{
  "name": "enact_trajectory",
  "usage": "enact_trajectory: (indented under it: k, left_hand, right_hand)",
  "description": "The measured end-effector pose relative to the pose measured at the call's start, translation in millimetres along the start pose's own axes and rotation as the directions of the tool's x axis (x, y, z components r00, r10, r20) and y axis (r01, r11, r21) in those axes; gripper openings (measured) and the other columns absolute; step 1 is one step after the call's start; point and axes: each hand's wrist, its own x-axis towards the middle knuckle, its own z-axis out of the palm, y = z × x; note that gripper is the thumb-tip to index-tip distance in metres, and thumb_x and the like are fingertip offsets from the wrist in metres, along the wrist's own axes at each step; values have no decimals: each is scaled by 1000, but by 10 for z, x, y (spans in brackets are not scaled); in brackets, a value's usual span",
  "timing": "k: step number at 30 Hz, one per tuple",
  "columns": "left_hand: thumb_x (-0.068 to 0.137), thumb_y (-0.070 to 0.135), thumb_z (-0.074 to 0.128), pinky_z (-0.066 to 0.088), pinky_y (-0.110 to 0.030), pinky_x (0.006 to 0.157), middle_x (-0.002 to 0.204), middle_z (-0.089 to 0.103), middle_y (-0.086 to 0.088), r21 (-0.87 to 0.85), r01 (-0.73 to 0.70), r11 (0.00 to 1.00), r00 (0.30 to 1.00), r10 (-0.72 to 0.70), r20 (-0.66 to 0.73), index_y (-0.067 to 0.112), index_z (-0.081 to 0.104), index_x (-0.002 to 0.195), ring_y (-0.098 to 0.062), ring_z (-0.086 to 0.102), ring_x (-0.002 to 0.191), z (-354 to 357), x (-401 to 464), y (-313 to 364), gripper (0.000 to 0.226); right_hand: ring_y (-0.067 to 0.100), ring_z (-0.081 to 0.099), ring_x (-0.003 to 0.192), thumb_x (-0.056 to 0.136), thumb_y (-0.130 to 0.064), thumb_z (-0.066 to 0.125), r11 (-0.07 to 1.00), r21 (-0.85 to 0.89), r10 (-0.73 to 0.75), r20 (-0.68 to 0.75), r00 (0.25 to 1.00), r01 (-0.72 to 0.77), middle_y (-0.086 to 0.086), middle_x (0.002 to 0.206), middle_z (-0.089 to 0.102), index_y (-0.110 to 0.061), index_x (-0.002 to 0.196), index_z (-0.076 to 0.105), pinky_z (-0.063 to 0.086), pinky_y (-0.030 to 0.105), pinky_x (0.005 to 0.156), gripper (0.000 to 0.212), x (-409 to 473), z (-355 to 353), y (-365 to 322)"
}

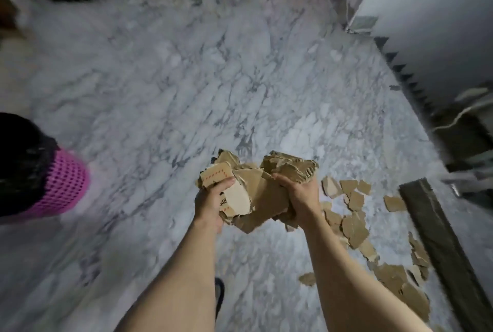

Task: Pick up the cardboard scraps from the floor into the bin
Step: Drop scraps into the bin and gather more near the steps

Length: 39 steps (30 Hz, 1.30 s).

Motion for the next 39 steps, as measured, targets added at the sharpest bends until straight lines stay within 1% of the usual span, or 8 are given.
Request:
enact_trajectory:
  k: [3,8,15,18,24,30,36,39]
  left_hand:
    - [65,19,88,57,-45,63,94,77,-18,-93,-56,994,991,44,-125,12,74,101,-35,71,77,-597,-256,918,39]
    - [59,34,89,51,-33,54,102,73,-19,-159,-217,963,968,191,-161,10,71,113,-33,67,76,-1730,-481,2218,62]
    - [55,22,94,58,-52,85,106,74,-16,-321,-265,909,917,135,-376,2,70,116,-34,72,92,-3230,-221,3331,69]
    - [71,23,86,58,-39,61,97,73,-13,-397,-272,877,895,78,-440,15,69,109,-31,69,79,-3632,-105,3614,42]
    - [64,31,85,44,-24,38,99,65,-17,-380,-321,867,848,84,-524,11,65,117,-28,60,64,-4517,538,3945,60]
    - [85,16,72,47,-20,40,78,67,-2,-422,-304,854,817,6,-576,20,66,90,-13,64,49,-5472,1601,3731,9]
    - [43,37,94,55,-52,85,112,74,-18,-432,-170,886,807,-126,-577,10,73,114,-38,71,96,-6112,2182,3339,79]
    - [45,37,94,59,-45,71,95,77,-14,-398,-135,907,800,-138,-584,13,74,102,-32,74,79,-6202,2394,3316,64]
  right_hand:
    - [36,73,76,68,-9,88,990,-82,-102,171,980,117,17,87,74,-12,97,69,59,58,53,35,-282,955,-616]
    - [22,72,90,53,-28,91,970,-152,-129,332,935,187,0,96,74,-24,107,61,60,47,81,61,-744,2605,-1186]
    - [20,73,82,49,-25,82,960,-146,-124,546,829,240,3,91,75,-15,106,64,59,32,61,61,-1239,4638,-1416]
    - [26,73,82,50,-28,83,948,-201,-81,596,798,247,5,91,74,-19,107,61,61,50,69,61,-1234,5422,-1242]
    - [28,68,81,49,-41,76,862,-380,29,696,717,334,-1,85,69,-21,106,54,58,50,76,64,-1027,6885,-894]
    - [27,68,93,39,-51,83,733,-516,157,762,628,443,-2,101,71,-29,113,52,58,48,82,83,-563,8011,0]
    - [24,74,91,22,-56,98,627,-612,338,771,540,481,-1,94,77,-22,104,67,60,51,83,94,18,8623,945]
    - [23,73,95,48,-30,98,586,-690,395,701,594,425,4,99,77,-16,101,74,58,49,91,61,-128,8761,856]
